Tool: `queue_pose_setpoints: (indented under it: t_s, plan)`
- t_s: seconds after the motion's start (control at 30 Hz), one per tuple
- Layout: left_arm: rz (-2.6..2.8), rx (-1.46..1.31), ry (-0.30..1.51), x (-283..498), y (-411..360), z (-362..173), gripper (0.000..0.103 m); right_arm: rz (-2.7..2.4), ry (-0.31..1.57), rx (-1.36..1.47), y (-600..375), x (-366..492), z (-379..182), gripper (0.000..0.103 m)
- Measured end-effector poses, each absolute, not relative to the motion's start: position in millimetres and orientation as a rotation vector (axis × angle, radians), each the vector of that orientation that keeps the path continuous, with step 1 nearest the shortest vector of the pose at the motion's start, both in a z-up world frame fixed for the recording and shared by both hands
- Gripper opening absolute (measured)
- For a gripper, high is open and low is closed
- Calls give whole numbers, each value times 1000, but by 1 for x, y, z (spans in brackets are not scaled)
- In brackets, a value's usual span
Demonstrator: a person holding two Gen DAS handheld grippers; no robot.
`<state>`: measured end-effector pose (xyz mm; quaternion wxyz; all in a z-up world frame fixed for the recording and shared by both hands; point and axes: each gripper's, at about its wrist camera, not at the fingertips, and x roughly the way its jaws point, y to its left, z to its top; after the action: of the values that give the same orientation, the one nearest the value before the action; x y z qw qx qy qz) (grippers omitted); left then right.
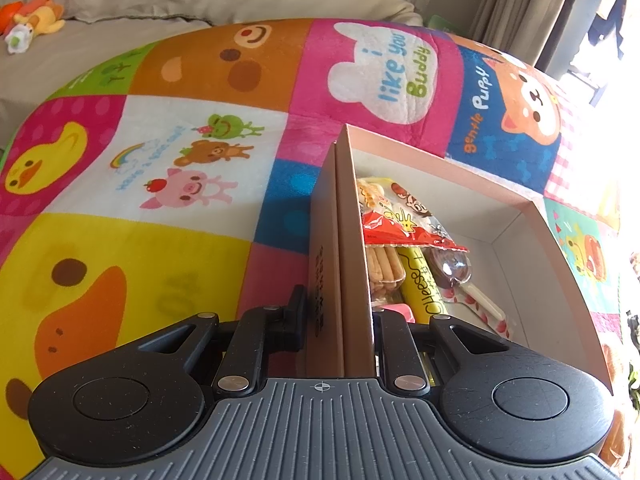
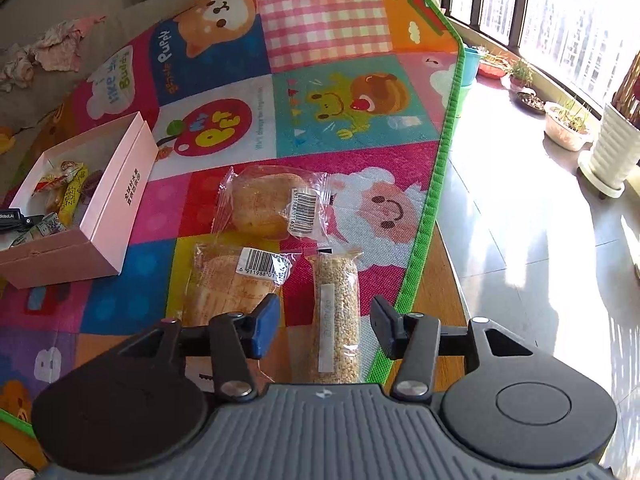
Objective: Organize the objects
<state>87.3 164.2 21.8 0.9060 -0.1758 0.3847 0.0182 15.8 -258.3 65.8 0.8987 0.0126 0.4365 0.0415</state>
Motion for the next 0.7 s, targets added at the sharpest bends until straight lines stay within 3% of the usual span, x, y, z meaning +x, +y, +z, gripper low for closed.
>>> queue_pose_setpoints:
  t_s: [0.07, 0.13, 0.53, 0.7]
  plan:
    - [39, -362, 796, 87, 164, 22, 20, 108, 891, 31, -253, 13, 70, 77]
    - [44, -357, 798, 87, 163, 22, 20, 132, 885, 37, -247, 12, 71, 84]
    - [66, -271, 837, 93, 151, 27, 18, 201, 985, 14, -195, 36, 25, 84]
    - [67, -248, 834, 91, 148, 27, 18, 225, 987, -33, -186, 27, 28, 70]
